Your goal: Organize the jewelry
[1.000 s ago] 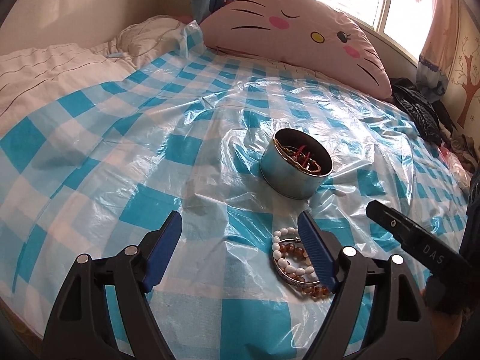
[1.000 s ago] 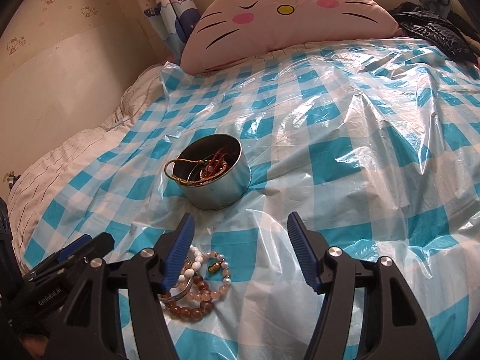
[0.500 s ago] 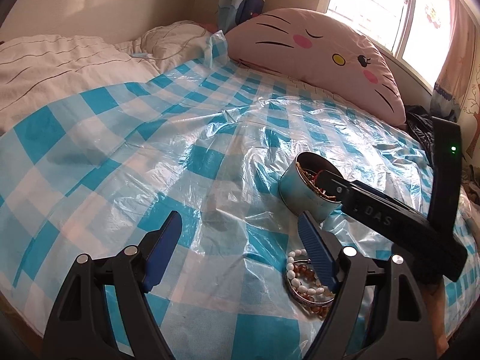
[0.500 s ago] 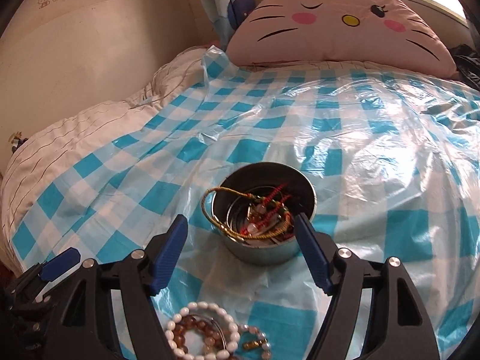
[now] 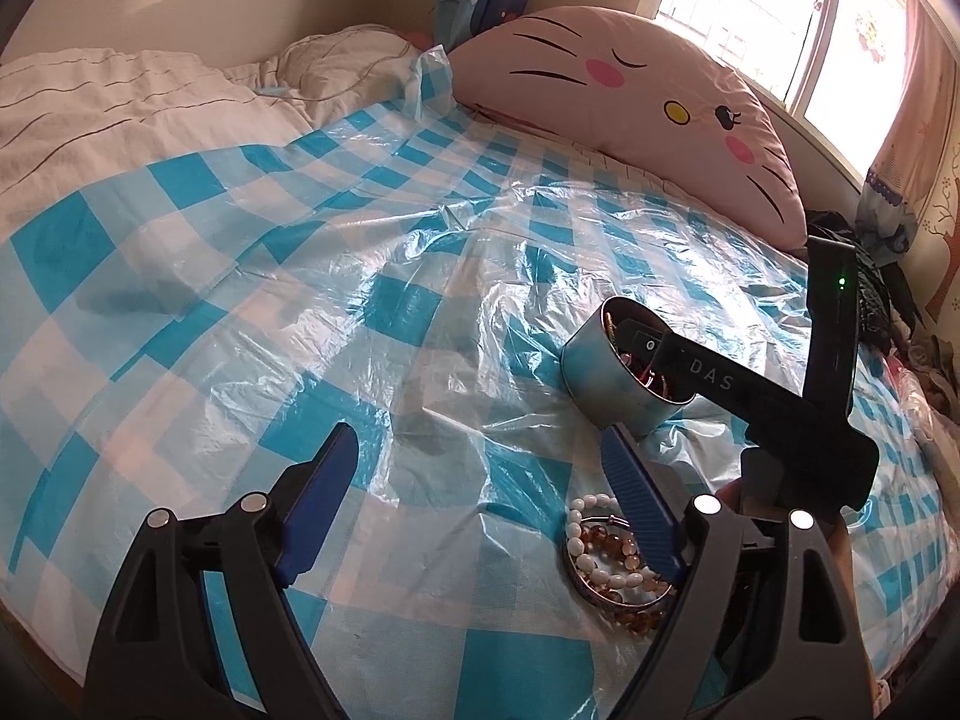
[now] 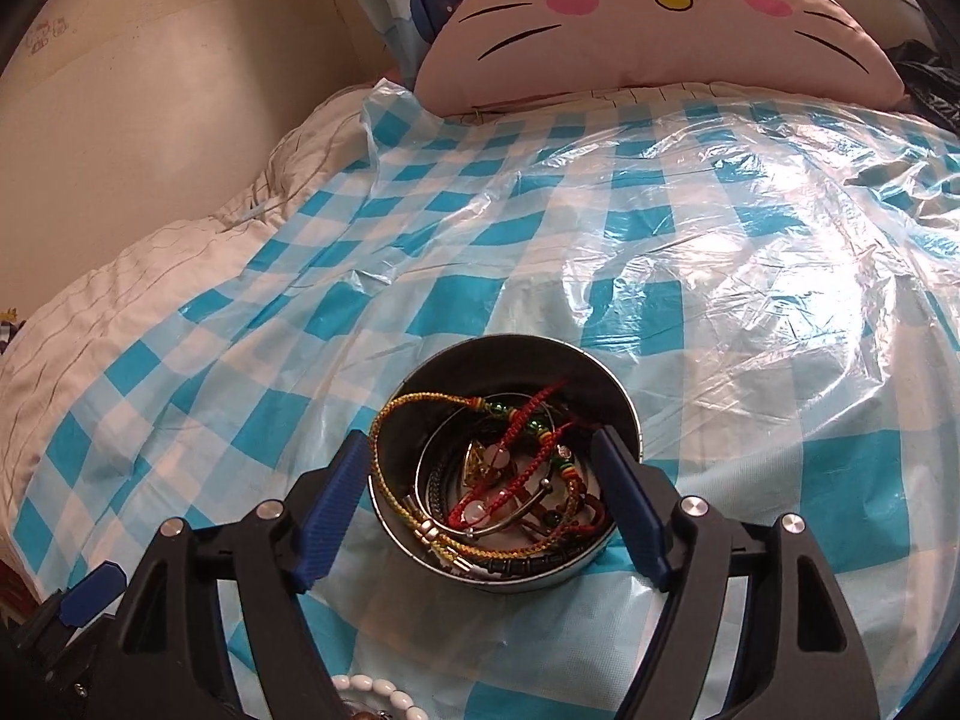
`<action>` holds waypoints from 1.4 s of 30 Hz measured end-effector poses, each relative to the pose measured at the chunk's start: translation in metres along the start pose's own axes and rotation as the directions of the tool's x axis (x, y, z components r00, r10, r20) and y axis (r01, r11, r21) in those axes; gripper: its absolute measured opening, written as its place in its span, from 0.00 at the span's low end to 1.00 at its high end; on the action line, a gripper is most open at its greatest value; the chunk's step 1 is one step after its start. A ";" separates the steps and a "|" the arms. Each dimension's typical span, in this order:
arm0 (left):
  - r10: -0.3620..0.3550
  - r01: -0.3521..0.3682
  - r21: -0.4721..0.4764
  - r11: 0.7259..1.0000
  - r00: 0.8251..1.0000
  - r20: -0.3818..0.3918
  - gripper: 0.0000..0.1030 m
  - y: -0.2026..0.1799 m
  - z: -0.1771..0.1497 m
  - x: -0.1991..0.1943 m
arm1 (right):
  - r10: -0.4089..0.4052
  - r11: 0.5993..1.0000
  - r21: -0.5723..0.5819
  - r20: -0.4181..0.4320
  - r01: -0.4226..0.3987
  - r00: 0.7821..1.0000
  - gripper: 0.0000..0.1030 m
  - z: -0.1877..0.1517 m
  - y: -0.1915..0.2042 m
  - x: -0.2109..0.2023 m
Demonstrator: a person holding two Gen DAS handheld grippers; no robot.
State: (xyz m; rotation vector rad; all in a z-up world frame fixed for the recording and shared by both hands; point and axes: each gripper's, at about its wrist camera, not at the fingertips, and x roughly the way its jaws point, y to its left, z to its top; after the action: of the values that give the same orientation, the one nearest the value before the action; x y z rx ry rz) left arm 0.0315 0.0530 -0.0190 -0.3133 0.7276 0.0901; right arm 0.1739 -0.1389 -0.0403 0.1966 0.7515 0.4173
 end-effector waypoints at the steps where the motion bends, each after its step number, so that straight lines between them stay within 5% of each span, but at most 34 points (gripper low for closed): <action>1: 0.000 0.000 0.001 1.000 1.000 -0.002 0.78 0.000 0.000 0.001 | -0.018 1.000 -0.001 0.008 0.018 1.000 0.71 0.000 0.000 -0.001; 4: 0.001 -0.001 0.007 1.000 1.000 -0.007 0.78 -0.002 0.000 0.003 | -0.032 0.999 0.001 0.006 0.032 0.999 0.71 0.000 0.000 0.001; 13: -0.016 0.018 0.050 0.999 0.999 -0.046 0.79 -0.009 -0.002 0.010 | 0.091 0.987 0.126 0.059 -0.098 0.994 0.71 0.004 -0.022 -0.016; 19: -0.058 0.083 0.165 0.983 0.987 -0.150 0.79 -0.030 -0.012 0.025 | 0.008 0.986 0.168 0.075 -0.020 0.997 0.71 -0.012 -0.045 -0.067; 24: -0.090 0.160 0.330 0.930 0.972 -0.218 0.79 -0.066 -0.032 0.029 | -0.039 0.968 0.249 0.068 0.021 0.997 0.71 -0.047 -0.064 -0.097; 28: -0.058 0.157 0.404 0.901 0.967 -0.247 0.79 -0.085 -0.043 0.038 | -0.050 0.964 0.264 0.074 0.029 0.996 0.72 -0.054 -0.066 -0.105; 33: -0.036 0.139 0.358 0.923 0.959 -0.280 0.79 -0.081 -0.039 0.057 | -0.045 0.968 0.249 0.056 0.029 0.997 0.72 -0.055 -0.063 -0.101; 38: -0.081 0.163 0.239 0.957 0.944 -0.319 0.59 -0.064 -0.026 0.077 | -0.034 0.968 0.250 0.046 0.021 0.998 0.72 -0.056 -0.063 -0.099; 42: -0.062 0.131 0.215 0.968 0.951 -0.302 0.40 -0.055 -0.022 0.081 | -0.019 0.974 0.225 0.012 0.016 1.000 0.72 -0.060 -0.059 -0.097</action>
State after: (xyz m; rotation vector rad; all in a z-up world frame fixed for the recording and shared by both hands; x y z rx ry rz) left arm 0.0884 -0.0081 -0.0746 -0.1375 1.0061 -0.1385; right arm 0.0864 -0.2325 -0.0421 0.4045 0.7854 0.3134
